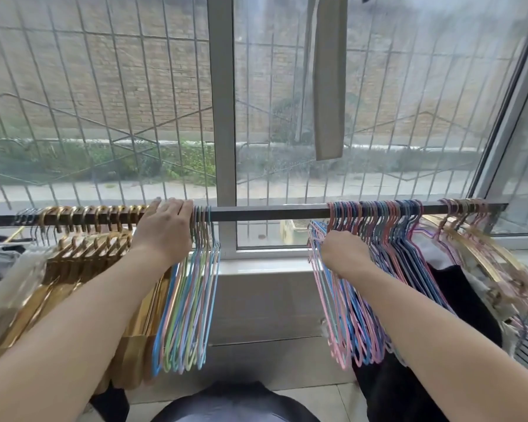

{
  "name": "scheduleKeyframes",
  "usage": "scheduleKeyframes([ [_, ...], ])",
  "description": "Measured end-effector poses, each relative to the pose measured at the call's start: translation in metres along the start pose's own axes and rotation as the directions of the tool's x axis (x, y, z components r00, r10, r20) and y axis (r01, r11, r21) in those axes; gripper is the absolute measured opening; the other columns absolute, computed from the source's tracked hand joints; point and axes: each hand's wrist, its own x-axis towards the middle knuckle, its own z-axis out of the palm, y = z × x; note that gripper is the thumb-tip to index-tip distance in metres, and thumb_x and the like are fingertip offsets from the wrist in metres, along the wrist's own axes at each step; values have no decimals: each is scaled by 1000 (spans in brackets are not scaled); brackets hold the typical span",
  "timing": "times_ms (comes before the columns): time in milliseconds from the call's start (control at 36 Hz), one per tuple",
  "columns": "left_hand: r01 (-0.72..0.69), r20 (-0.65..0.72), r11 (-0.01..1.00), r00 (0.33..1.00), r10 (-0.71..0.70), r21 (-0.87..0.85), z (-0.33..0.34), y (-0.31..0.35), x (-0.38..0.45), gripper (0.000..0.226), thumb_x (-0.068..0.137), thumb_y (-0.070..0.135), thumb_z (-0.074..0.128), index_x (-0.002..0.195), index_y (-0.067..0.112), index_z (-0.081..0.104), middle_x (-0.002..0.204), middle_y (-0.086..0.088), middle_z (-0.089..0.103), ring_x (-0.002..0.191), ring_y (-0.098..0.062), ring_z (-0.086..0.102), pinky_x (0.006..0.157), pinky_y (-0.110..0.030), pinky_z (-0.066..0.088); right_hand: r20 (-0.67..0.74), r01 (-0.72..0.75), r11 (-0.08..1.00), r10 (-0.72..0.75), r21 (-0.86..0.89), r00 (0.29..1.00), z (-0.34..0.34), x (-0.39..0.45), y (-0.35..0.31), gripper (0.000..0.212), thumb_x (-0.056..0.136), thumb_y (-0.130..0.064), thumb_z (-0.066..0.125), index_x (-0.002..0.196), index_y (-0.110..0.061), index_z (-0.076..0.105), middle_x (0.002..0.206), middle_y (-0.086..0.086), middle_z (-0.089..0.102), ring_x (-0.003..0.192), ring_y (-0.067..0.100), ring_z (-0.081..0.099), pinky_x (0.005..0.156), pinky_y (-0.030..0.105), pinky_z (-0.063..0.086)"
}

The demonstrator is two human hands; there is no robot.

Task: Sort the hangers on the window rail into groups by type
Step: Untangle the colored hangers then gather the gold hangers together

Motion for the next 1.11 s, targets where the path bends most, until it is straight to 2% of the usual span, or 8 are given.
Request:
scheduleKeyframes([
  [167,-32,48,997,998,29,75,-8,-1,2,73,93,23,46,161,14,23,164,-8,36,155,-24,27,129,-50,5,-42,-11,1000,10,-14,999,-3,2,2,17,91,-9,47,82,-12,61,84,7,64,78,30,62,69,33,47],
  [389,-64,93,996,994,58,61,-17,1,6,72,93,22,49,160,10,27,158,-9,45,149,-23,38,129,-48,13,-71,112,990,-106,91,992,2,-5,-23,19,94,-19,48,90,-9,64,89,11,53,92,36,62,73,34,42],
  [472,-96,107,994,990,90,54,-20,0,4,71,92,23,49,159,10,27,158,-10,45,148,-23,39,129,-47,14,8,171,970,-175,173,985,11,-11,-39,31,95,-26,48,68,-10,54,74,8,57,80,34,61,67,33,43],
  [528,-118,112,992,987,111,52,-21,-2,3,71,93,23,48,160,11,26,158,-10,45,148,-23,39,129,-46,13,68,193,950,-215,245,974,14,-14,-54,34,92,-25,49,62,-8,53,64,9,60,74,34,66,67,34,52],
  [694,-172,85,984,982,167,51,-18,-15,0,72,94,26,46,160,10,24,161,-10,41,150,-23,36,129,-47,16,212,110,797,-287,593,934,25,-25,-108,26,93,-13,54,94,8,67,76,18,69,60,28,70,72,51,63],
  [806,-210,37,976,977,208,52,-17,-21,2,69,91,29,46,156,8,31,155,-13,47,145,-27,43,125,-45,27,274,73,760,-320,646,907,39,-33,-141,28,101,-18,52,102,6,66,96,26,73,71,27,66,78,50,61],
  [972,-176,-38,982,983,179,63,-5,-20,0,72,90,32,48,155,2,34,151,-17,52,140,-29,49,122,-45,33,335,15,753,-312,658,889,68,-51,-164,32,104,-39,55,118,-10,58,100,15,71,84,26,70,78,42,62],
  [1111,-187,-65,981,980,190,50,4,-24,-1,73,92,34,48,155,0,34,151,-19,52,139,-31,50,120,-44,37,339,-82,689,-246,720,908,90,-59,-170,28,104,-27,59,116,-3,64,75,9,64,63,20,61,75,44,62],
])
